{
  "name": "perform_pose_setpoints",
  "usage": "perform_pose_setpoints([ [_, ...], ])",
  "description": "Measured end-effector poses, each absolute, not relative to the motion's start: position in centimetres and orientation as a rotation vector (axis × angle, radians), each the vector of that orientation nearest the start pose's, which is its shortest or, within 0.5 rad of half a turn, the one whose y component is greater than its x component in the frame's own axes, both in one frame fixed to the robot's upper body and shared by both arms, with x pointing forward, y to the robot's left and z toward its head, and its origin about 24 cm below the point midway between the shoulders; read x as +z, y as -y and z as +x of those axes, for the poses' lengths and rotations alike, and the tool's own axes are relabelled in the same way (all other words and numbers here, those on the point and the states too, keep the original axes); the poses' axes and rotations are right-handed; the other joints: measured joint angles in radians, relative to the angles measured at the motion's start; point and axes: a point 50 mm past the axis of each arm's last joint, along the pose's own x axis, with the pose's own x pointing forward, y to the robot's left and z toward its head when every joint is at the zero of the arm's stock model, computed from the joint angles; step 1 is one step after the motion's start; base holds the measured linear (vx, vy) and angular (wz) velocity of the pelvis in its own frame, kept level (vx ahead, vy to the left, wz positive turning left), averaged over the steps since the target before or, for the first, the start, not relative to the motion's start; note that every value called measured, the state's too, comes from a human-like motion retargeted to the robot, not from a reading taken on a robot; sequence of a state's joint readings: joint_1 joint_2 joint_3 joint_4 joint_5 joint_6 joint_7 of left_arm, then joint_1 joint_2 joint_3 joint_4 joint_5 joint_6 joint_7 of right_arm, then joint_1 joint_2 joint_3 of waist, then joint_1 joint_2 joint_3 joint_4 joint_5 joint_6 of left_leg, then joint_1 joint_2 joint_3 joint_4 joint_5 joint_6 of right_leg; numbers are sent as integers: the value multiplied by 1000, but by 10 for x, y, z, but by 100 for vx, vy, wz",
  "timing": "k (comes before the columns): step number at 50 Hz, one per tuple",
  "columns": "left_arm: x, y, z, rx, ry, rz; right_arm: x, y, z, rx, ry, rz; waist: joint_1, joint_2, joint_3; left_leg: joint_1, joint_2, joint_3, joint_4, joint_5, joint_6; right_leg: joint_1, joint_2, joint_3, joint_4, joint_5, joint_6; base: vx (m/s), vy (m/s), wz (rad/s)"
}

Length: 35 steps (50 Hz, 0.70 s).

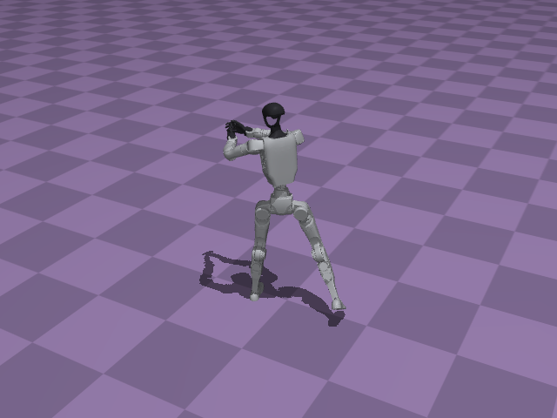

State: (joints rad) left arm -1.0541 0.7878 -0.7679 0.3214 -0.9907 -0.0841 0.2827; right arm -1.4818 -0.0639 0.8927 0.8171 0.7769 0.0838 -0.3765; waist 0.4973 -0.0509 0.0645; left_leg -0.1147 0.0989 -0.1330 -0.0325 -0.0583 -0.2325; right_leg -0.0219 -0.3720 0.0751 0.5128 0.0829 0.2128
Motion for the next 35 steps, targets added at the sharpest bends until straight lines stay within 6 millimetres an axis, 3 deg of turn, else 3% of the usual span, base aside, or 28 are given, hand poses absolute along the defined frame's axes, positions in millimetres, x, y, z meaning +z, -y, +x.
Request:
perform_pose_setpoints([
  [5, 252, -140, 371, -240, 339, 95, 271, -50, 366, 395, 348, -241, 2, 0, -1, -17, 37, 177, 76, -41, -29, -10, -141, -483, -40, -127, -82, -19, -17, -197],
  [8, 254, -136, 372, -232, 340, 97, 274, -42, 365, 354, 399, -230, 5, -10, -9, -32, 85, 309, 120, -52, 0, 4, -132, -738, -138, -223, -114, -18, -33, -218],
  [10, 253, -133, 372, -231, 349, 121, 276, -37, 363, 355, 442, -226, -11, -9, -17, -38, 119, 374, 156, -65, 7, 9, -91, -796, -229, -262, -110, -17, -36, -185],
  [13, 251, -127, 371, -239, 370, 136, 277, -25, 358, 342, 511, -181, -66, 2, -18, -25, 154, 448, 196, -71, 32, -2, -46, -710, -320, -271, -85, -13, -33, -142],
  [17, 243, -127, 365, -252, 394, 200, 272, -9, 349, 373, 577, -153, -208, 36, -19, 25, 209, 525, 222, -59, 59, 20, 16, -650, -384, -293, -111, -6, -31, -99],
  [20, 248, -123, 360, -260, 452, 231, 279, 5, 343, 356, 662, -182, -318, 37, 0, 56, 242, 587, 253, -61, 72, 6, 38, -590, -371, -323, -115, -2, -30, -89],
  [27, 229, -104, 360, -220, 448, 69, 268, 59, 343, 206, 725, -234, -526, 56, -15, 140, 295, 728, 290, -42, 104, -42, 65, -485, -267, -376, -98, 7, -18, -77],
  [35, 185, -85, 346, -220, 382, -72, 240, 61, 333, 245, 698, -271, -639, 53, -29, 243, 284, 831, 277, -33, 115, -52, 73, -387, -253, -374, -51, 9, -5, -64],
])
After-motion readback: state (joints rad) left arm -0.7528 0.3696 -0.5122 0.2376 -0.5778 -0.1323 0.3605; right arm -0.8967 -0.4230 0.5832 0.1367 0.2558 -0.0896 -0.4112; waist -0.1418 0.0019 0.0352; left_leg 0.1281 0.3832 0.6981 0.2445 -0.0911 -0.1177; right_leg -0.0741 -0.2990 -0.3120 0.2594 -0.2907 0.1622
